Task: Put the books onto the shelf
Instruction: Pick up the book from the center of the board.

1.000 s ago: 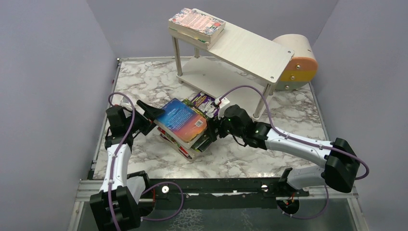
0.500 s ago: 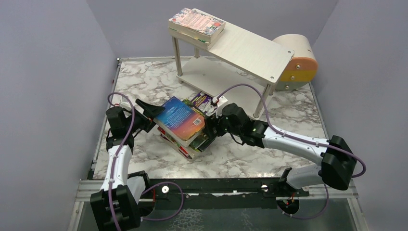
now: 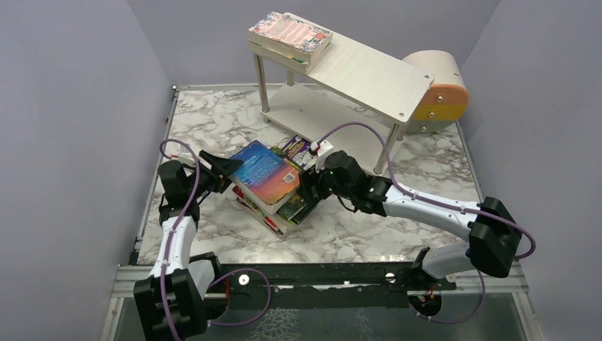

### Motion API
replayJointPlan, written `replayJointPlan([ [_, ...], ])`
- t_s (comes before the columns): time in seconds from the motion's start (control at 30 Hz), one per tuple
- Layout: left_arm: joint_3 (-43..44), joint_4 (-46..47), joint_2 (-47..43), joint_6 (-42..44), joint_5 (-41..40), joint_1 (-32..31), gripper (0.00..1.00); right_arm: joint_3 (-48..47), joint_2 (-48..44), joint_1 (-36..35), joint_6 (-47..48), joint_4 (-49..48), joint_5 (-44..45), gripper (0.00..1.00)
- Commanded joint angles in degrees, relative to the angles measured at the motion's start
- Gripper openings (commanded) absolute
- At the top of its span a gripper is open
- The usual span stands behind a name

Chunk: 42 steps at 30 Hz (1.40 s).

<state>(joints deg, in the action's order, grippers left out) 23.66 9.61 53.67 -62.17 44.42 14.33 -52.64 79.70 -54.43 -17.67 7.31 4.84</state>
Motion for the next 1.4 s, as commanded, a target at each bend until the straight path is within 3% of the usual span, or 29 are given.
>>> replayJointPlan([
  [0.0, -0.3, 5.7, 0.5, -1.9, 2.2, 0.4, 0.48, -2.7, 1.2, -0.9, 0.4, -4.1, -2.5, 0.76],
  [0.47, 0.3, 9.2, -1.9, -7.0, 1.5, 0.5, 0.01, -3.8, 0.4, -1.1, 1.3, -4.7, -1.4, 0.76],
  [0.83, 14.7, 6.7, -3.4, -10.1, -10.1, 0.4, 0.00, 1.2, -10.5, -1.1, 1.7, 0.3, 5.6, 0.76],
  [1.13, 25.1, 11.3, -0.6, -17.1, -10.4, 0.4, 0.00, 4.6, -16.1, -1.1, 1.1, 3.1, 6.9, 0.76],
  [1.37, 38.2, 17.8, 4.0, -23.3, -10.8, 0.4, 0.00, 6.0, -18.3, -1.1, -0.1, 3.5, 6.0, 0.76],
])
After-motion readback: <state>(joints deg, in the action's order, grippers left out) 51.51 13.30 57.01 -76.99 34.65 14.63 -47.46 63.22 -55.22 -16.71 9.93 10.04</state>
